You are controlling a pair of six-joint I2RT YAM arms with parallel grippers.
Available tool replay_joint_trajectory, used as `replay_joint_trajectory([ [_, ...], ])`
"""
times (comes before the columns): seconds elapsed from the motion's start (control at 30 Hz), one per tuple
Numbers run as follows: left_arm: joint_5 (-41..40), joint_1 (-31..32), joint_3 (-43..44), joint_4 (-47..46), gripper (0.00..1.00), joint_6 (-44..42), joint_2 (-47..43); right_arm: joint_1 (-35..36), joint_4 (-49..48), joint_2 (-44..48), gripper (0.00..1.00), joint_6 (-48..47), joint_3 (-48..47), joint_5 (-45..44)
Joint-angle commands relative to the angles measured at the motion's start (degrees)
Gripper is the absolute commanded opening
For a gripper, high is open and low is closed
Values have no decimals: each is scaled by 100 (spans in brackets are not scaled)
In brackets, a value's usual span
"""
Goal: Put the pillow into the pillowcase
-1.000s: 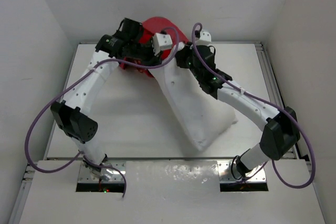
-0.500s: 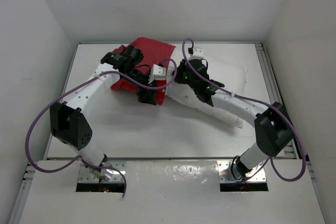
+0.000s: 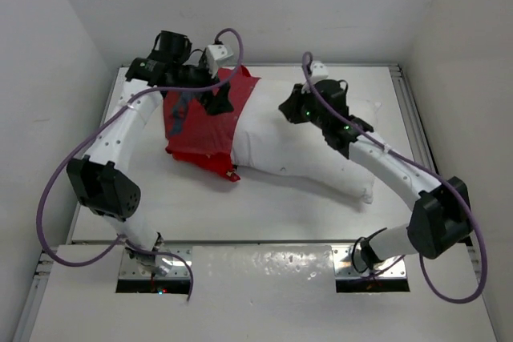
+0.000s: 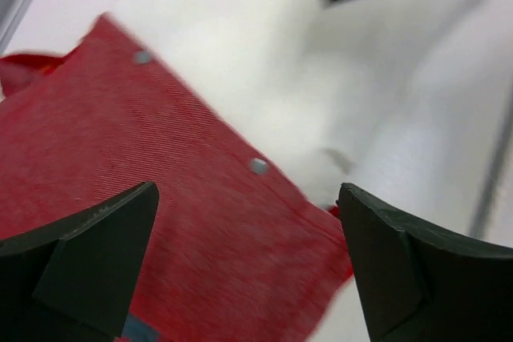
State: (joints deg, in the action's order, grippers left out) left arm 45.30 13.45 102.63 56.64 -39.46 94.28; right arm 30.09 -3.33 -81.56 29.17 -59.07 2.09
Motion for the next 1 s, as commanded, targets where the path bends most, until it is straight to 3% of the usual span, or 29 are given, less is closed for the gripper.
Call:
replay_joint_trajectory([
  [0.0, -1925, 560, 141, -1559, 91, 1555, 520, -538, 771, 71, 4, -104, -666, 38],
  [0.03, -2555, 797, 204, -1769, 88, 1695, 747, -783, 1086, 35, 11, -104, -850, -93],
  [0.07, -2848, 904, 257, -1910, 88, 1731, 854, -915, 1211, 9, 28, -87, -913, -147],
  [0.1, -2851, 992, 266, -2077, 88, 1758, 855, -1178, 1299, 0, 67, -35, -940, -156],
  [0.13, -3782, 1080, 258, -2400, 90, 1784, 1108, -1302, 1439, -9, 77, -17, -975, -156],
  [0.2, -4282, 1256, 292, -2640, 90, 1767, 1276, -1626, 1546, 26, 96, -77, -914, -287],
  [0.23, -4484, 1308, 319, -2719, 90, 1749, 1442, -1716, 1633, 78, 99, -113, -887, -384],
  [0.37, -4829, 1318, 372, -2553, 82, 1670, 1804, -2243, 1950, -79, 99, -271, -825, -587],
  [0.43, -4820, 1292, 398, -2370, 67, 1652, 2015, -2612, 2239, -437, 99, -271, -974, -420],
  [0.47, -4785, 1291, 442, -2290, 59, 1652, 2059, -2822, 2301, -570, 99, -297, -1027, -333],
  [0.5, -4654, 1283, 486, -2133, 34, 1652, 2138, -2911, 2337, -728, 99, -306, -1132, -36],
  [0.6, -4154, 1256, 705, -1903, 0, 1714, 2130, -3148, 2189, -1335, 99, -499, -1343, 414],
  [0.7, -3583, 1230, 934, -1763, 0, 1714, 2077, -3061, 2117, -1941, 99, -763, -1625, 862],
  [0.77, -3214, 1204, 1083, -1683, 0, 1758, 2042, -2641, 2222, -2292, 98, -974, -1818, 1170],
  [0.8, -3125, 1169, 1127, -1604, 0, 1801, 2033, -2544, 2301, -2364, 93, -1044, -1827, 1258],
  [0.87, -2914, 1142, 1285, -1481, 0, 1819, 2007, -2281, 2293, -2382, 61, -1150, -1644, 1548],
  [0.9, -2852, 1099, 1382, -1446, 0, 1837, 1980, -2140, 2102, -2321, 36, -1046, -1504, 1645],
  [0.93, -2773, 1063, 1383, -1419, 0, 1837, 1980, -2104, 1961, -2234, 35, -958, -1302, 1689],
  [0.97, -2555, 1046, 1461, -1402, 0, 1846, 1928, -2051, 1811, -2137, 8, -826, -943, 1733],
])
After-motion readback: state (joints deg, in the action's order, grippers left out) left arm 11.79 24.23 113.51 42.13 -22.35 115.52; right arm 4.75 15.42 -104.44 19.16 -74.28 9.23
